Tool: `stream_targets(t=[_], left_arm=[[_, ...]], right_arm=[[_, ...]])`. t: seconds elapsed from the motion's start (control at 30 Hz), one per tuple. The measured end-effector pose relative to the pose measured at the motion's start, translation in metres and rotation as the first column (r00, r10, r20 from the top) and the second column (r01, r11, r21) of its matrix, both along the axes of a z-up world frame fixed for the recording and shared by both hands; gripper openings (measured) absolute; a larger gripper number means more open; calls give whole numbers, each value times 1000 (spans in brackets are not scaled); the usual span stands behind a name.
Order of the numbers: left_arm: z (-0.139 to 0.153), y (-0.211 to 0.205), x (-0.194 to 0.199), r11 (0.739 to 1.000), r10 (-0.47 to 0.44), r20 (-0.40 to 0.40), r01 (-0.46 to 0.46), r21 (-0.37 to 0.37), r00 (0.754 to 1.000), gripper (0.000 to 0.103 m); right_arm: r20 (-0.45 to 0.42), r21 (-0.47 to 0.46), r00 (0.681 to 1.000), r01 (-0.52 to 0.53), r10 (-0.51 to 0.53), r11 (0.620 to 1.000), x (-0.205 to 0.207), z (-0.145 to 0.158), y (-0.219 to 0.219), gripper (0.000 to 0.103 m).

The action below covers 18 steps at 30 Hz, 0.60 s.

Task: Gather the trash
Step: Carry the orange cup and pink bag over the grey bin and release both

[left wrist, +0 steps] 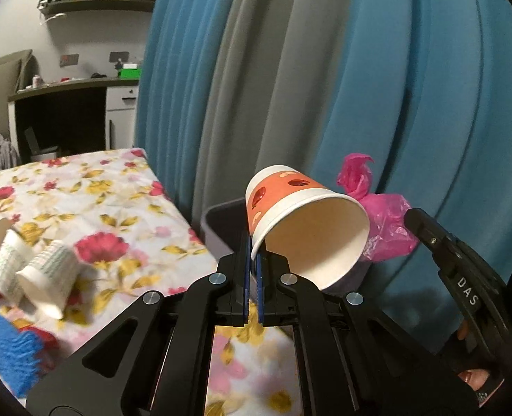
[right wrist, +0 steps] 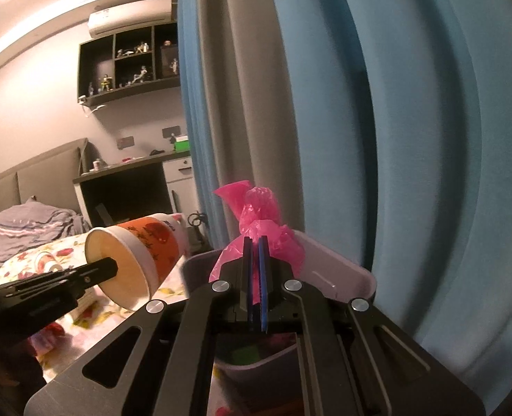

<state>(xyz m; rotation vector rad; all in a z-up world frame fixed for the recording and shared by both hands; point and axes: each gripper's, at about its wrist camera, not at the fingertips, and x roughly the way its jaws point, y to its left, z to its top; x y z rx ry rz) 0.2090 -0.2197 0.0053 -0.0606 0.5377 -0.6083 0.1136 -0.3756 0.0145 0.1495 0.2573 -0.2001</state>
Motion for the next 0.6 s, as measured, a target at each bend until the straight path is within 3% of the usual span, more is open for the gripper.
stream_targets(t=[0.6], left_arm=[[-32, -49, 45, 999, -51, -105, 50, -8, 993, 2]], right_arm=[[-74, -3, 997, 29, -29, 1000, 25, -19, -21, 4]])
